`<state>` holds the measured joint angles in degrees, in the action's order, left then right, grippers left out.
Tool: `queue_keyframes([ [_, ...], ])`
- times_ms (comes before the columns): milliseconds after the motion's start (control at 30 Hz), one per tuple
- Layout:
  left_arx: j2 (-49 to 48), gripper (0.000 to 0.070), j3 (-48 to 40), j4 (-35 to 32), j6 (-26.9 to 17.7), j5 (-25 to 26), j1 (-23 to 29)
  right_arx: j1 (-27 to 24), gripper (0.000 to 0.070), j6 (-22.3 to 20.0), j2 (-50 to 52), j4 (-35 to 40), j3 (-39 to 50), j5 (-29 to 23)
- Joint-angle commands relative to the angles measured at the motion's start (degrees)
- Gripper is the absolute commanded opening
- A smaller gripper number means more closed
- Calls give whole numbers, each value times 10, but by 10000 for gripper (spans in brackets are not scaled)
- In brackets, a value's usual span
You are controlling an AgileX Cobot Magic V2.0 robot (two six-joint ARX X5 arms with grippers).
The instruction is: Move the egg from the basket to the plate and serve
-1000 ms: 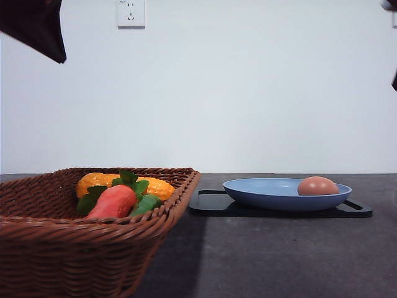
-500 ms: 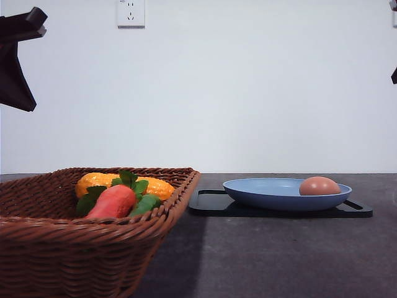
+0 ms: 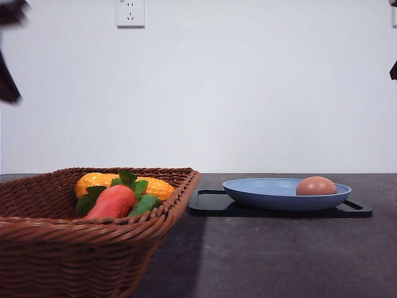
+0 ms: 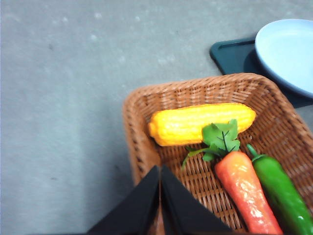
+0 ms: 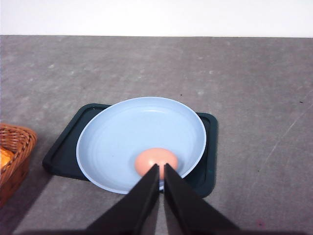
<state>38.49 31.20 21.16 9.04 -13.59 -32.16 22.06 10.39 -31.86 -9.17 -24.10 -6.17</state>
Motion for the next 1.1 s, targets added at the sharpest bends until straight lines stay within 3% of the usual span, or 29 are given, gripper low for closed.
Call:
queue_keyframes([
  [0,-50,0,7,2,-27,-4,-3,3,0,6,-1,6,-3,-1],
  [200,-225,0,-8,0,-51,-4,39,3,0,6,-1,6,-3,-1],
  [433,-341,0,-67,-2,-55,-3,164,3,0,6,-1,6,-3,-1],
  [700,-380,0,-188,-18,-33,-3,266,3,0,6,-1,6,-3,-1],
  [900,-383,0,-269,-40,34,-3,286,3,0,6,-1,6,-3,-1],
  [1067,-383,0,-287,-49,48,-3,289,3,0,6,-1,6,-3,-1],
])
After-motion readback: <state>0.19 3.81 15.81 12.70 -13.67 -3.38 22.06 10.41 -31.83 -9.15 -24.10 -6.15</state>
